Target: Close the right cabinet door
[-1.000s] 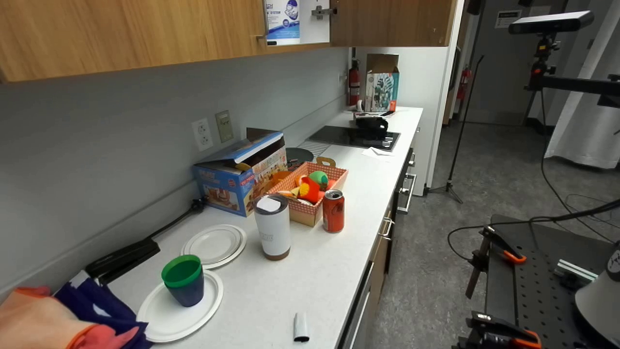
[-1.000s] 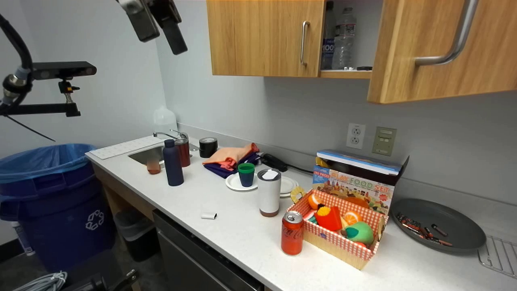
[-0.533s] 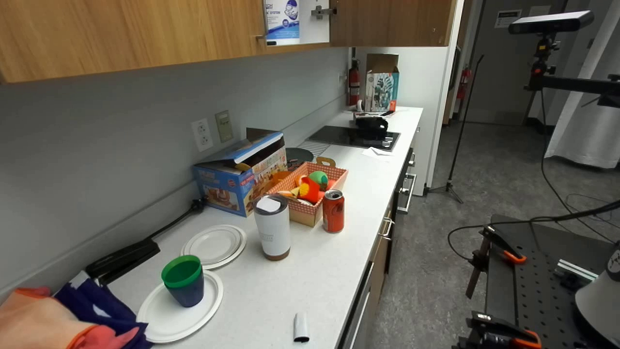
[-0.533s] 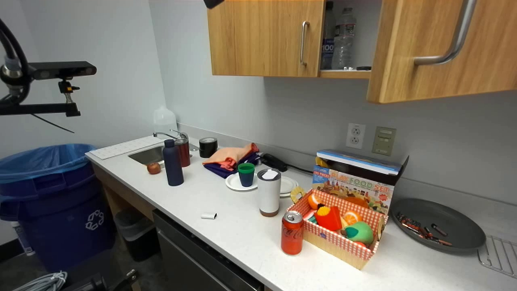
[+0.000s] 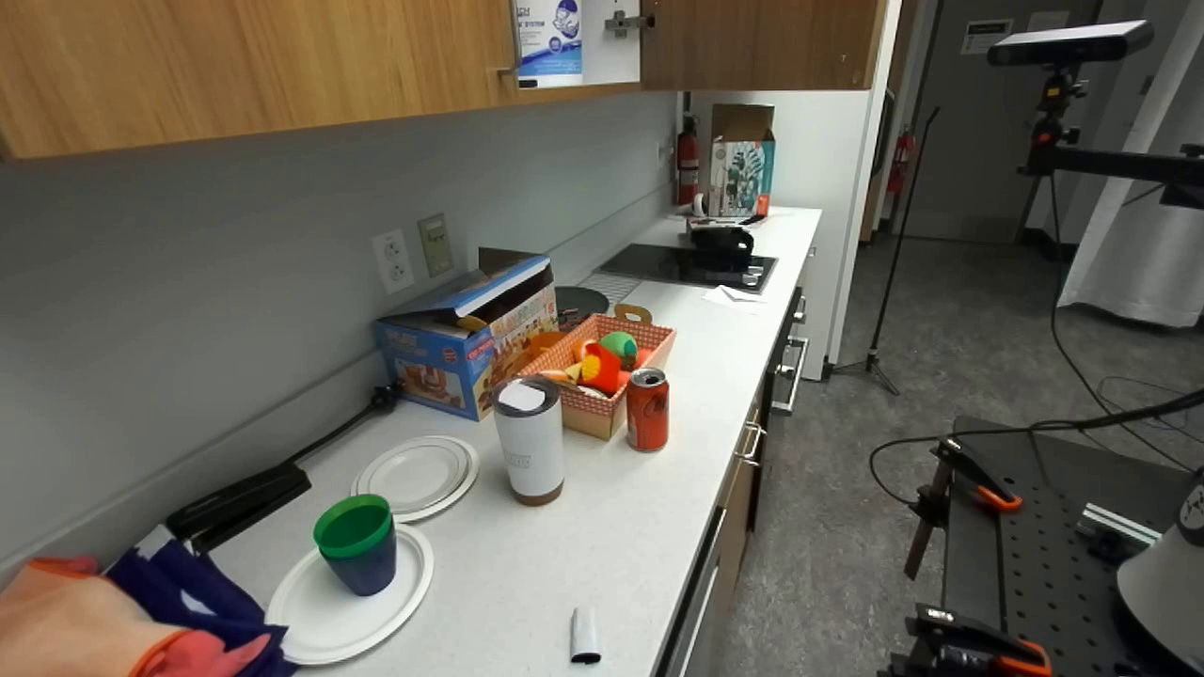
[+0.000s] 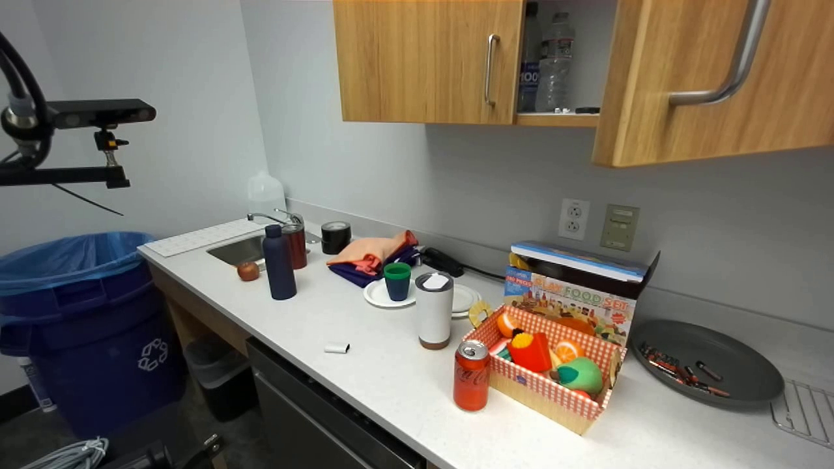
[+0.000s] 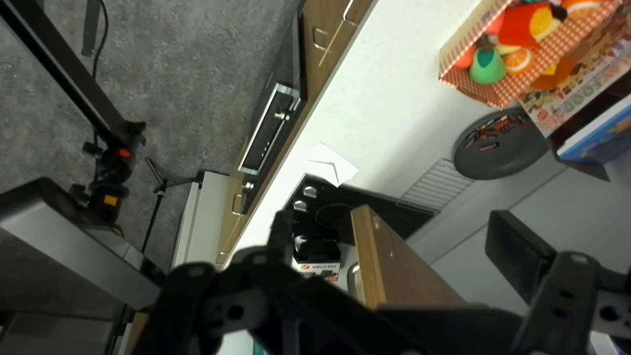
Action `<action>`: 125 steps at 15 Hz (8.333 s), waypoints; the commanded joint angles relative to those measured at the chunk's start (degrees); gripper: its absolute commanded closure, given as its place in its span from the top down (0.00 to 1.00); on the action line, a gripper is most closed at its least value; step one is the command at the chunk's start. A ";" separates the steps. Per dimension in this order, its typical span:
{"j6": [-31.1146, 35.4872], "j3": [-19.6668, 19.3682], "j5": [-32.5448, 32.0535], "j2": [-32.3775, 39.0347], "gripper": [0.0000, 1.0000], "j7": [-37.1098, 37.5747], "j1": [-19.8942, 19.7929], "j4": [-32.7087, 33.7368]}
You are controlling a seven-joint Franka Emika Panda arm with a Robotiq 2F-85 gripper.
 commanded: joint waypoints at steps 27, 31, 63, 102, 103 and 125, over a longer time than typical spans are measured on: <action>11.86 -16.79 6.36 21.55 1.00 -65.78 13.29 26.99; 9.59 -16.47 8.56 21.62 1.00 -71.04 16.97 27.68; 25.64 -14.90 22.60 38.61 1.00 -99.56 27.09 40.68; 27.76 -6.59 29.94 26.09 1.00 -75.94 24.58 17.97; 28.33 -6.69 30.00 25.08 1.00 -75.42 24.68 16.76; 27.70 -8.18 28.88 18.68 1.00 -75.22 26.17 11.35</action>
